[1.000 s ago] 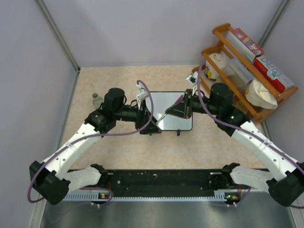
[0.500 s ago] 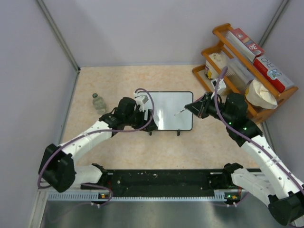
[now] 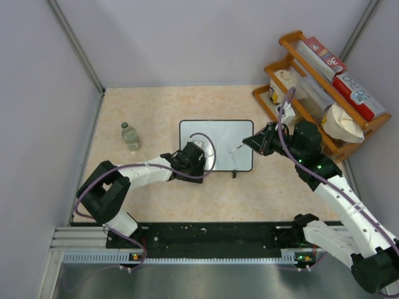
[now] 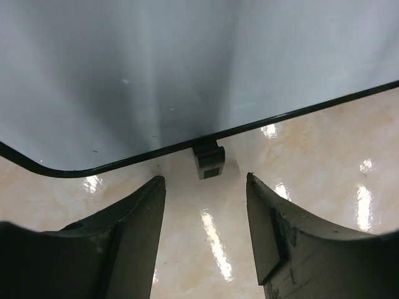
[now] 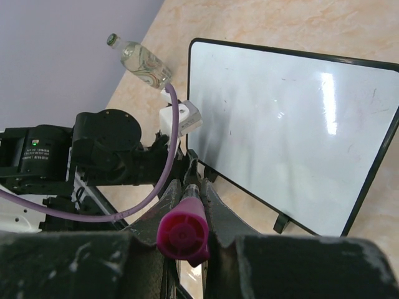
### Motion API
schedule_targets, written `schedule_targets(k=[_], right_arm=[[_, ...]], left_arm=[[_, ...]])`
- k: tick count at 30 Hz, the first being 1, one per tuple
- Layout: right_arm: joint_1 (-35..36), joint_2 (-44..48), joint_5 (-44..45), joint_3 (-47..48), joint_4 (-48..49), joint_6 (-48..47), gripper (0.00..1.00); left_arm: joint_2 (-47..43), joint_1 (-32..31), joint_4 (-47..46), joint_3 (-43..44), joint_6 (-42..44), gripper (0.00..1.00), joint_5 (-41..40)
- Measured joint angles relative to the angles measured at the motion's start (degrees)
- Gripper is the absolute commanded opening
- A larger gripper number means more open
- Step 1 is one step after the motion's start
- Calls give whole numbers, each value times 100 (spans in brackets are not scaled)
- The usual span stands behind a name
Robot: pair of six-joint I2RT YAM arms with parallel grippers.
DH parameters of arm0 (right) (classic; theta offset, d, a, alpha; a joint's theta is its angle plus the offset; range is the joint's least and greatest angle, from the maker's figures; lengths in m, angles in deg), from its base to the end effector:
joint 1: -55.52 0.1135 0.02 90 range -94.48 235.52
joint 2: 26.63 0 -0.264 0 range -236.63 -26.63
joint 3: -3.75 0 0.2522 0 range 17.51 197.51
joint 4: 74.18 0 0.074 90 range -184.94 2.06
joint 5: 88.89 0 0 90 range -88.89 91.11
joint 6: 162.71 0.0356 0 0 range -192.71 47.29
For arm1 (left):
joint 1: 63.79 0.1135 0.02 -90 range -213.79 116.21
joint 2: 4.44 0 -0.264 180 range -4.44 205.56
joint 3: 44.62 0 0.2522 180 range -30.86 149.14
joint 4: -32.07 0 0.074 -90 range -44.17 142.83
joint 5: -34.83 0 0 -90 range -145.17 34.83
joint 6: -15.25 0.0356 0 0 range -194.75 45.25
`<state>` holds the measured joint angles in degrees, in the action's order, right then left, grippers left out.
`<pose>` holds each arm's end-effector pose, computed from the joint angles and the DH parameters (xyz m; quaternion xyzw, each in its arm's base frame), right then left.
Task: Write a sentence on the whiteboard
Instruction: Pick up the whiteboard stand from the center of the board, then move the whiteboard stand to the center of the board.
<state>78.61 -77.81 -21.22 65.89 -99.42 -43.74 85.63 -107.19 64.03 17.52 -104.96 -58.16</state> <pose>0.1839 0.0931 0.3408 -0.0790 0.7796 0.4016 0.4740 0.2179 -0.2035 0.1646 0.1041 0.9597 -0.1354 0.2230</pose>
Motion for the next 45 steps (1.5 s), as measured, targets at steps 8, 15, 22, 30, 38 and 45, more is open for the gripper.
schedule_targets(k=[8,15,22,30,38,45], right_arm=[[-39,0,0,0,-33,-7,0],[-39,-83,-26,0,-37,-9,0],[-39,-114,-63,-2,-55,-9,0],[-42,-96,-70,-111,-52,-7,0],[-46,-44,-76,-199,-70,-4,0],[-50,94,-76,-354,-61,0,0]], left_arm=[[22,-44,-304,-127,-166,47,-568],[85,-79,-713,-212,-151,32,-741],[142,-166,-874,-214,-184,0,-894],[0,-407,-791,-334,-509,0,-1108],[-136,-1043,-210,-334,-1128,0,-1440],[-153,-1436,136,-282,-1722,13,-1639]])
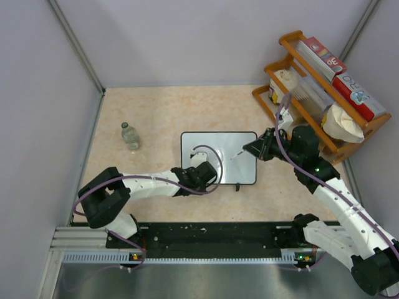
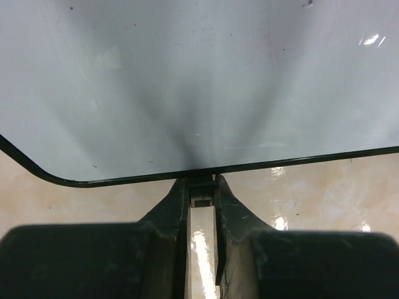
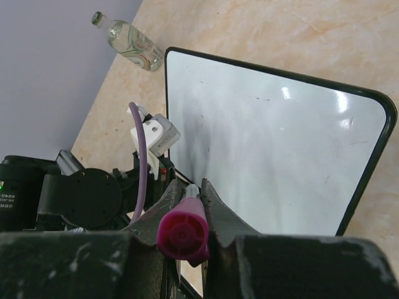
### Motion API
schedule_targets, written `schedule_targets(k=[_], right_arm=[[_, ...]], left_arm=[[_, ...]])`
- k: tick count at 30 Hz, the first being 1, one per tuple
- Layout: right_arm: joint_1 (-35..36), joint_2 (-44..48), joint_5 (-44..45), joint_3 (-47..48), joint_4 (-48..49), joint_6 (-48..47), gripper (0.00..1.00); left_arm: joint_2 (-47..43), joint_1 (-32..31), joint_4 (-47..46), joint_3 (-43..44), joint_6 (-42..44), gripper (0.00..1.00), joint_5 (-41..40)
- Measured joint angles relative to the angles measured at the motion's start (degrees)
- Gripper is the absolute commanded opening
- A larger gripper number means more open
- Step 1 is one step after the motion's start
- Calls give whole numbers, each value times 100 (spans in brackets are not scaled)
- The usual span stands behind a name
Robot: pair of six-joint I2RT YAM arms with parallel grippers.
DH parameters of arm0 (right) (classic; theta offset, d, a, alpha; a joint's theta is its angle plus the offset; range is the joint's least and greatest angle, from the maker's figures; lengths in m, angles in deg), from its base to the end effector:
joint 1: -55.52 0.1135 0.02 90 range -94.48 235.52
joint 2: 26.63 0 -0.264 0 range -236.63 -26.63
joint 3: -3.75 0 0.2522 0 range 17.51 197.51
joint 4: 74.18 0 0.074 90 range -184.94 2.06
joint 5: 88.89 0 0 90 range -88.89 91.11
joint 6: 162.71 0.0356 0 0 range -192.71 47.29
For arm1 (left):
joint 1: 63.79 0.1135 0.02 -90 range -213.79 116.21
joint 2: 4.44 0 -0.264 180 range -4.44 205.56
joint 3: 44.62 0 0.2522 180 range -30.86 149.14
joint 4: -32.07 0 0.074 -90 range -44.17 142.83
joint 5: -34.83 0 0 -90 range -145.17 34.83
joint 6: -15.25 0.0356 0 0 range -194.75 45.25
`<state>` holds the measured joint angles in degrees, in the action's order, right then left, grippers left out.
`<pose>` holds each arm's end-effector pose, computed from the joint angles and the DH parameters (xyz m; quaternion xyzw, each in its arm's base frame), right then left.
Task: Write a sentence on the whiteboard
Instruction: Move the whiteboard stand to the center of the board.
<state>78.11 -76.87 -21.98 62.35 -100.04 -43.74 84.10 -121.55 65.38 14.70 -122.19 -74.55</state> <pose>0.1816 0.0907 0.3210 -0.0742 0.7955 0.3973 0.4515 0.1610 -0.2331 0.1588 0.0463 0.9573 -0.0866 0.2720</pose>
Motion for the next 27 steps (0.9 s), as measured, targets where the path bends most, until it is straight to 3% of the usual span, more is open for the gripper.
schedule_targets(k=[5,16,18,22,27], right_arm=[[0,55,11,-33,-13,2,0],[0,151,101,-33,-66,-2,0],[0,151,109,-35,-101,-2,0],[0,170,136,-35,-129,-2,0],[0,310,173,-35,-146,-2,0]], left_arm=[[90,-205,201,127,-181,35,-33],[262,-577,212,304,-260,36,177],[260,-586,212,304,-264,44,173],[103,-719,262,225,-321,68,199],[-717,-944,804,-9,-350,78,9]])
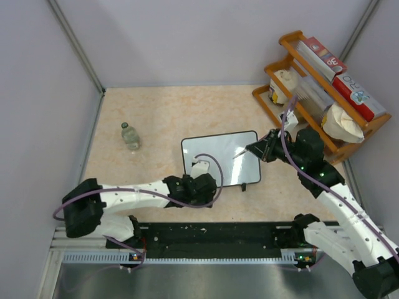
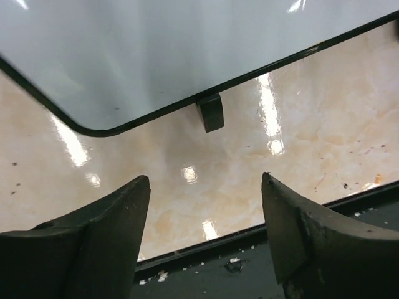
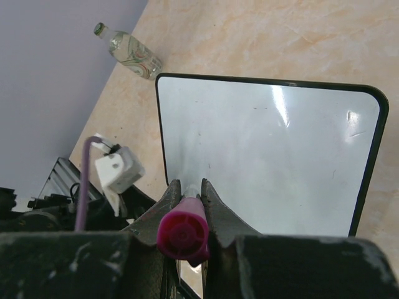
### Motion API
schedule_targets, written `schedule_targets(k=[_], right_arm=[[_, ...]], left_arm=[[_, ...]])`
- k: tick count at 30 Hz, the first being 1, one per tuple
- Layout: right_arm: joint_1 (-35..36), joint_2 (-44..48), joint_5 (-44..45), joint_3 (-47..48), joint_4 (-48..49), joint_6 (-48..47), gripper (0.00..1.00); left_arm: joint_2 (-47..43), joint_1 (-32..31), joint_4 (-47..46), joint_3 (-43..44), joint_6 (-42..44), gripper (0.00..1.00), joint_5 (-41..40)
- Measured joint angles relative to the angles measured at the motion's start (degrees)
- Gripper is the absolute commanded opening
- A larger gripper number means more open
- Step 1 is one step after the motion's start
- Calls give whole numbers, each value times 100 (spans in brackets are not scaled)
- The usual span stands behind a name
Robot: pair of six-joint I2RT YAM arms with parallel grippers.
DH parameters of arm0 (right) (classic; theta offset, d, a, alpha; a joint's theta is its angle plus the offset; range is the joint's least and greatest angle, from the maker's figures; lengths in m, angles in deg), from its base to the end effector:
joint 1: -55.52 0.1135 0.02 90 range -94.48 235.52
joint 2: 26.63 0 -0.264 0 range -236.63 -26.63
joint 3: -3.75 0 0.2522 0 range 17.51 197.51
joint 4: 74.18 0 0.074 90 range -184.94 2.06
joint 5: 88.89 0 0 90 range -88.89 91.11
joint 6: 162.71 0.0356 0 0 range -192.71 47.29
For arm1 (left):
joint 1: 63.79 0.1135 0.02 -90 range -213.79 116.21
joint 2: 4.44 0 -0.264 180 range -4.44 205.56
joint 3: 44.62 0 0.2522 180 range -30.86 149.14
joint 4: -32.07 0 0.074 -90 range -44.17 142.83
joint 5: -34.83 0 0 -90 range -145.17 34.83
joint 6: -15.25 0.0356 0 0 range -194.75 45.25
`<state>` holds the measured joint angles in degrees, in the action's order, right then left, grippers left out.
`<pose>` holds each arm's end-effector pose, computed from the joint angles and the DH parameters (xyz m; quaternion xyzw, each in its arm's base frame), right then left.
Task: Write a sentence on the whiteboard
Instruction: Move the whiteboard stand to the center of the board, then hold the whiteboard marker at the center of the board.
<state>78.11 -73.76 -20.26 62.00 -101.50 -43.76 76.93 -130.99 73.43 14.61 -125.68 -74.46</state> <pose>0.1711 0.0853 0.3257 -0.0676 0.7908 0.3900 0.4669 0.1124 -0.2370 0.1832 0.0978 0.9554 -0.1100 0.2560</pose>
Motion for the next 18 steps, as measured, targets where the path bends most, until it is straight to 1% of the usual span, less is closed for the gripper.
schedule_targets(k=[5,6,8,9,11,14,18], right_arm=[[0,212,55,-26,-111,-4,0],[0,238,66,-26,-127,-7,0],[0,262,72,-26,-153,-26,0],[0,269,74,-26,-166,-33,0],[0,291,79,-28,-210,-44,0],[0,332,79,-61,-221,-44,0],[0,407,72,-101,-332,-44,0]], left_arm=[[-1117,4,363,-61,164,87,-302],[-1320,4,424,-61,223,91,-356],[-1657,33,542,-61,393,93,-413],[-1768,61,581,-59,476,96,-409],[-1985,149,592,-59,758,97,-337],[-2225,411,564,-24,1147,98,-35],[-2312,1266,382,216,1576,98,970]])
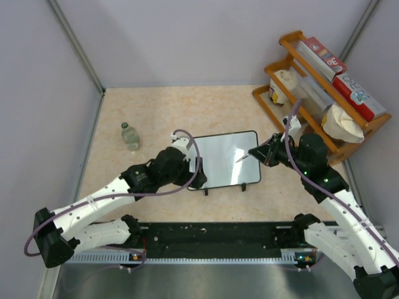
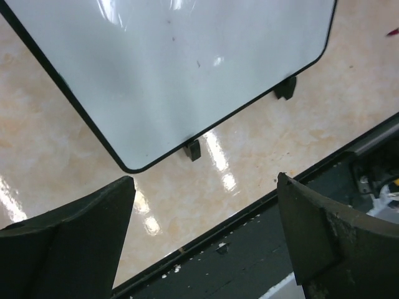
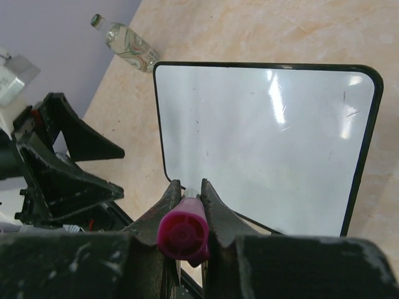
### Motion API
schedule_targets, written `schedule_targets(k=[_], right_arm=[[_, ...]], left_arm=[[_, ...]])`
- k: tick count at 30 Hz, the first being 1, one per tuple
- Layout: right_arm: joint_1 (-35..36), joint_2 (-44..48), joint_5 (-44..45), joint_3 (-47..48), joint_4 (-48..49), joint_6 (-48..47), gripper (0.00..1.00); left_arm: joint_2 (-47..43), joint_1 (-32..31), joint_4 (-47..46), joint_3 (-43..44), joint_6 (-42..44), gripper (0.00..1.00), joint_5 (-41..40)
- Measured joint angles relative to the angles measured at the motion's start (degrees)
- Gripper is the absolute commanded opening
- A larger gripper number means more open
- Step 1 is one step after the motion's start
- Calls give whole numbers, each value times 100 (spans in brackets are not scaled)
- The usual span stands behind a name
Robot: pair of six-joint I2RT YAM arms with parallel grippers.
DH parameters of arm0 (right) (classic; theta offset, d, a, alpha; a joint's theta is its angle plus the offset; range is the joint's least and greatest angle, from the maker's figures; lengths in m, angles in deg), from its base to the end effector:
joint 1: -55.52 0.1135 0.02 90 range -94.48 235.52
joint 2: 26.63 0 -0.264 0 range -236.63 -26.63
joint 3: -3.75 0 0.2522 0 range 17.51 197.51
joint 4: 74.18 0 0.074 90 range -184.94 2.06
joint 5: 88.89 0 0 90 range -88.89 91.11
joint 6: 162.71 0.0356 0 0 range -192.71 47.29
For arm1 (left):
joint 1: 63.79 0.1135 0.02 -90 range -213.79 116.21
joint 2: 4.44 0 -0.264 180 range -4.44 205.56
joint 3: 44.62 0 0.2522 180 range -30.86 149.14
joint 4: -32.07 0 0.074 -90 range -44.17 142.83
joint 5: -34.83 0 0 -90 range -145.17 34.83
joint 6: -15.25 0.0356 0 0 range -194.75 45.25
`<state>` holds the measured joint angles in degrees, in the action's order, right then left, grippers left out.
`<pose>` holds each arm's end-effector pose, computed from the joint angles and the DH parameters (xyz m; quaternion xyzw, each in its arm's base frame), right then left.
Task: Write a sentence on the whiteboard
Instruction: Hold the whiteboard marker at the center of the board.
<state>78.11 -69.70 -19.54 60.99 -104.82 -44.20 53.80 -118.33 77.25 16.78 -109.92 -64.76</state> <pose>0.1564 0.0787 0.3251 -0.0664 0.7926 0.3835 0.4693 0.1289 -0.1708 0.2788 0.1197 0.9032 -0.2316 0.3411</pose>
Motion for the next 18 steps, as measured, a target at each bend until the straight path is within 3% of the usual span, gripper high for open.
schedule_targets(k=[6,13,18], right_arm=[[0,457,-15,-96,-313,-11,0],[-2,1276,-116,-400,-680,-59,0],[-2,1554,-280,-568,-929,-92,0]], left_arm=[[-2,1152,-402,234,271,99,1672],[-225,1681,-511,330,426,99,3058],[-195,1904,-466,658,664,99,3519]])
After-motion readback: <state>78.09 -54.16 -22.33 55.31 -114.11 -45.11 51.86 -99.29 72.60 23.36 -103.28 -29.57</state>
